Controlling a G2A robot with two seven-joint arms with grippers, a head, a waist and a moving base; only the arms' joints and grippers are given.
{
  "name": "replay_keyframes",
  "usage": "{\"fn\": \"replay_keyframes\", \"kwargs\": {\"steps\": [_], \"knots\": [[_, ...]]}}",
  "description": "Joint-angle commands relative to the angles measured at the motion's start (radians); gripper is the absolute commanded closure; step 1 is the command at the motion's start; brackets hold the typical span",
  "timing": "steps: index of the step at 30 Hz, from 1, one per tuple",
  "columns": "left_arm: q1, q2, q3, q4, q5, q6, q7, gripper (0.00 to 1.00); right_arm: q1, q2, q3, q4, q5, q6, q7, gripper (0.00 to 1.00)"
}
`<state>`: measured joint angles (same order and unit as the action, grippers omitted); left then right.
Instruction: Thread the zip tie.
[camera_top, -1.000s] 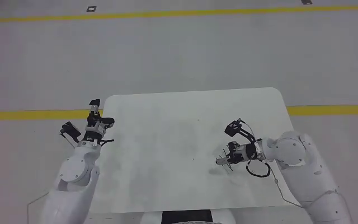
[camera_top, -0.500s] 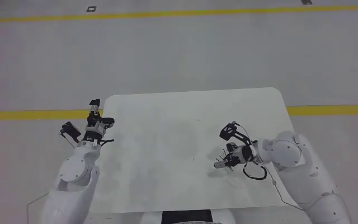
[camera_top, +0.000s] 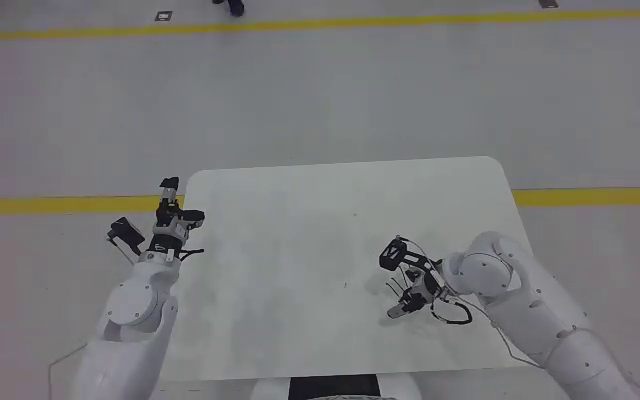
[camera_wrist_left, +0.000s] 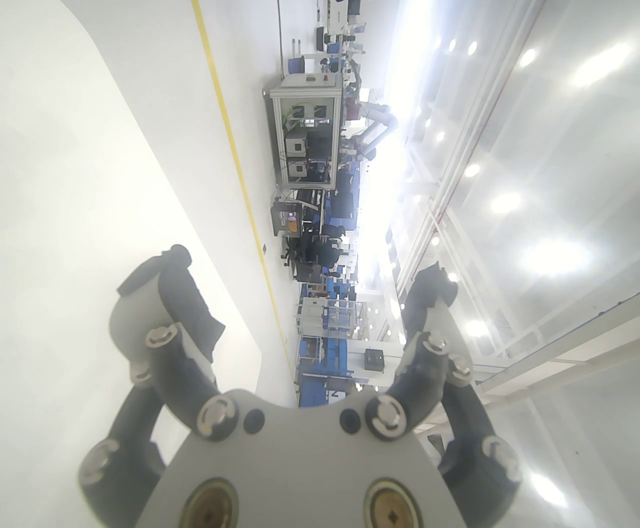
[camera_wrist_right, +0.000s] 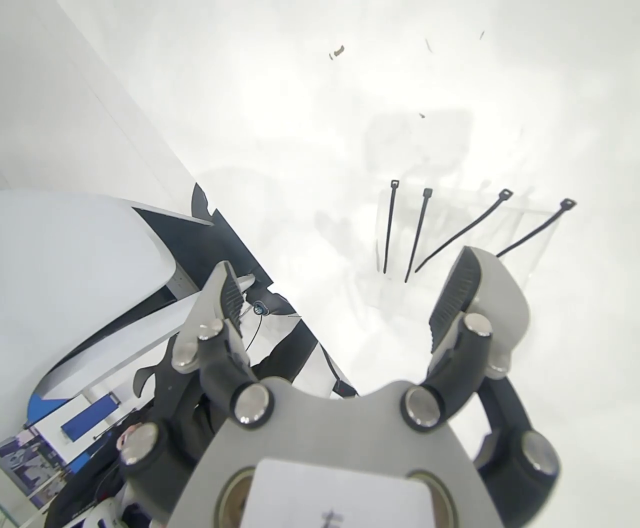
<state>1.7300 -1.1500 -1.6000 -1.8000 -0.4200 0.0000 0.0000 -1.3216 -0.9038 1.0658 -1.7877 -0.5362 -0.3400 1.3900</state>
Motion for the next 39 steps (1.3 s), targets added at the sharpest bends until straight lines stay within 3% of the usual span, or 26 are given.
{"fn": "replay_keyframes", "kwargs": {"steps": [1, 17, 27, 35, 36, 38, 39], "knots": [[0.000, 0.000, 0.000, 0.000, 0.000, 0.000, 0.000, 0.00, -0.001, -0.001, 0.001, 0.000, 0.000, 0.000, 0.000, 0.00], [0.000, 0.000, 0.000, 0.000, 0.000, 0.000, 0.000, 0.00, 0.003, -0.001, -0.024, 0.071, 0.058, 0.000, -0.118, 0.00], [0.000, 0.000, 0.000, 0.000, 0.000, 0.000, 0.000, 0.00, 0.004, 0.000, -0.025, 0.072, 0.059, 0.000, -0.119, 0.00], [0.000, 0.000, 0.000, 0.000, 0.000, 0.000, 0.000, 0.00, -0.025, 0.015, 0.008, 0.044, -0.009, 0.000, -0.147, 0.00], [0.000, 0.000, 0.000, 0.000, 0.000, 0.000, 0.000, 0.00, -0.027, 0.016, 0.011, 0.041, -0.012, 0.000, -0.148, 0.02], [0.000, 0.000, 0.000, 0.000, 0.000, 0.000, 0.000, 0.00, -0.033, 0.020, 0.016, 0.033, -0.016, 0.000, -0.152, 0.50], [0.000, 0.000, 0.000, 0.000, 0.000, 0.000, 0.000, 0.00, -0.035, 0.021, 0.017, 0.029, -0.017, 0.000, -0.153, 0.53]]}}
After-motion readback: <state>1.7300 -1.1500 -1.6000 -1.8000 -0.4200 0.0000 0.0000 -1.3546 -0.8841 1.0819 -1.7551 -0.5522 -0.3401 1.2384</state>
